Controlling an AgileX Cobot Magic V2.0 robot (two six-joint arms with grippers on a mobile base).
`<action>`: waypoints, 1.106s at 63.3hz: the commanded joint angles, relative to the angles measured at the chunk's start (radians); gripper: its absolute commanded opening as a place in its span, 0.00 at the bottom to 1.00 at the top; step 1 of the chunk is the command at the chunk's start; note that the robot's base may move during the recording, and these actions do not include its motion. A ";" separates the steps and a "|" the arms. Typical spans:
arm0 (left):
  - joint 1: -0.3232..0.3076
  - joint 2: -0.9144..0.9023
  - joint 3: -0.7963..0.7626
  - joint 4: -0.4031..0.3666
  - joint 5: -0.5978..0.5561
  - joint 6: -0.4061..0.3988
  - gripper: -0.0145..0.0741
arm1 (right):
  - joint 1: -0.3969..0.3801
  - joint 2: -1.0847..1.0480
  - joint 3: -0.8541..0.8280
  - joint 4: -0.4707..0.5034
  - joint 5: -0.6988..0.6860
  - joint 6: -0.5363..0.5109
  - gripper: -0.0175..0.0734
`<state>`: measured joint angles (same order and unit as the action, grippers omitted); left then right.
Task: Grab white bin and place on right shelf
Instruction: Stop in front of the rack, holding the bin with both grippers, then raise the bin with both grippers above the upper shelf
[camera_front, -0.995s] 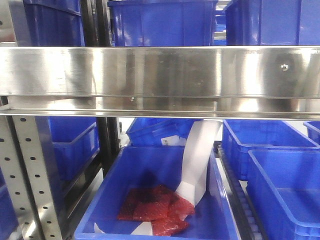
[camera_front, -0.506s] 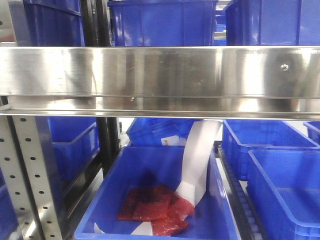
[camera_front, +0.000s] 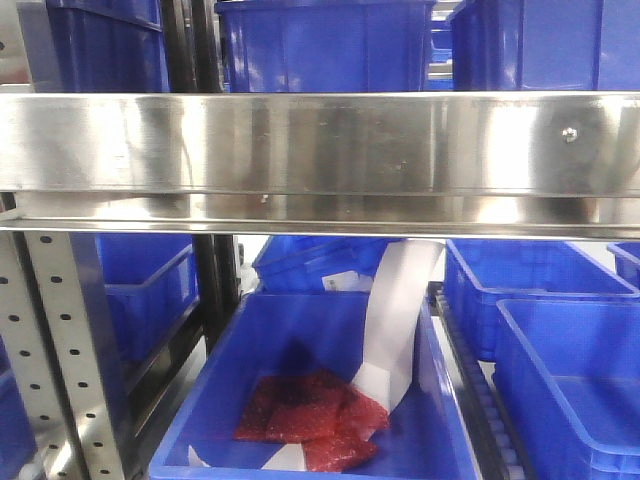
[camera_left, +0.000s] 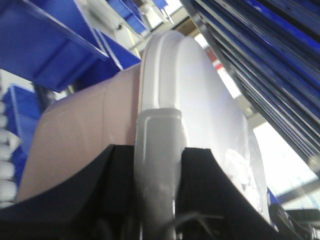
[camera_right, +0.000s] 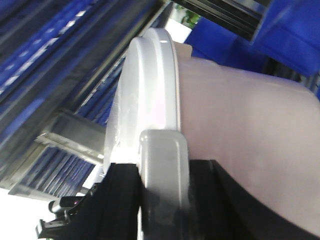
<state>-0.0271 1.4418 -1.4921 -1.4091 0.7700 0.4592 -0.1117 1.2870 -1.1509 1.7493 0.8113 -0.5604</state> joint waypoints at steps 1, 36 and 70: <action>-0.038 -0.003 -0.036 -0.081 -0.011 -0.004 0.02 | 0.052 0.004 -0.042 0.164 0.083 -0.031 0.27; -0.112 0.142 -0.036 0.005 -0.007 0.039 0.03 | 0.071 0.159 -0.042 0.164 0.058 -0.175 0.27; -0.112 0.195 -0.036 0.044 0.053 0.060 0.63 | 0.071 0.181 -0.042 0.151 0.064 -0.274 0.91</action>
<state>-0.1085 1.6884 -1.4921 -1.2998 0.7221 0.5137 -0.0616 1.5107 -1.1530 1.7911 0.7296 -0.8034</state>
